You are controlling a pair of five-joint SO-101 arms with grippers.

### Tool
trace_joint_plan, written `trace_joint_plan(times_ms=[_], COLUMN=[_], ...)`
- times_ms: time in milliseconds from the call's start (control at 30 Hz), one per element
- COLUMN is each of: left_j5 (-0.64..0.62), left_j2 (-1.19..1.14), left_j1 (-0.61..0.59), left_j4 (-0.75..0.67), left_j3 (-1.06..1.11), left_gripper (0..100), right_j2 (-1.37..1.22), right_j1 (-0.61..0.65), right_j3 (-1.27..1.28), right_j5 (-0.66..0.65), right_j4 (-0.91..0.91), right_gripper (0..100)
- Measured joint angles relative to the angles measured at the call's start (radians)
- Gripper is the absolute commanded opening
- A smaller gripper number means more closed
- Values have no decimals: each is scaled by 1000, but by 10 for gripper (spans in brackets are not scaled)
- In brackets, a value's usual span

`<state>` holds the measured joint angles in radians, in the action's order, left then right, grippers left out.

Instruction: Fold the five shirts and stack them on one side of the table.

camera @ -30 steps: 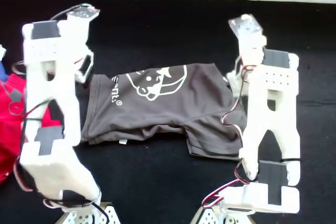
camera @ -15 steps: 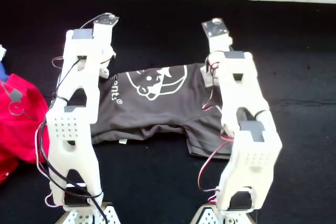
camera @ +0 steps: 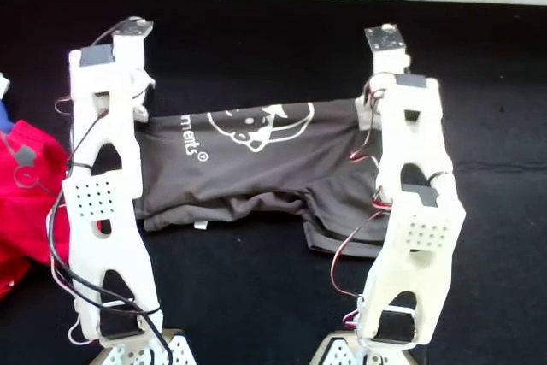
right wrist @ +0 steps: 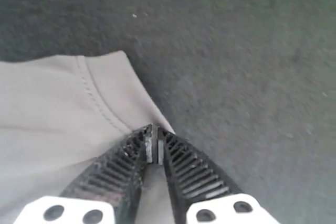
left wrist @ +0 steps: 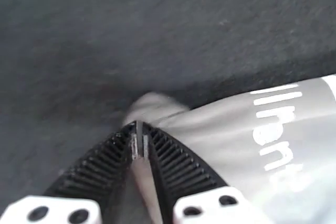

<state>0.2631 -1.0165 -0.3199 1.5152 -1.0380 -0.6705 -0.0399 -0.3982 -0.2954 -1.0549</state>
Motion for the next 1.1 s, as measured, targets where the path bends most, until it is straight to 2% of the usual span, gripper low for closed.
trace_joint_plan(times_ms=[133,300,467,567,733,900,1100], left_j5=[-6,-6,-8,-8,-8,-8,-9], left_j2=[0,2,81,242,555,770,944], left_j1=[-5,46,80,110,163,166,166], left_j4=[107,235,255,255,230,25,-256], left_j3=[-150,-325,-252,-60,411,899,1373], left_gripper=[10,10,10,10,10,10,10], right_j2=[-3,-3,-3,-3,-3,112,413], right_j1=[-17,-25,-25,-25,-25,5,114], right_j3=[-149,-376,-577,-674,-694,-529,-78], right_j5=[0,0,0,0,3,3,3], right_j4=[-149,-379,-572,-671,-697,-700,-669], right_gripper=[6,6,6,6,6,6,6])
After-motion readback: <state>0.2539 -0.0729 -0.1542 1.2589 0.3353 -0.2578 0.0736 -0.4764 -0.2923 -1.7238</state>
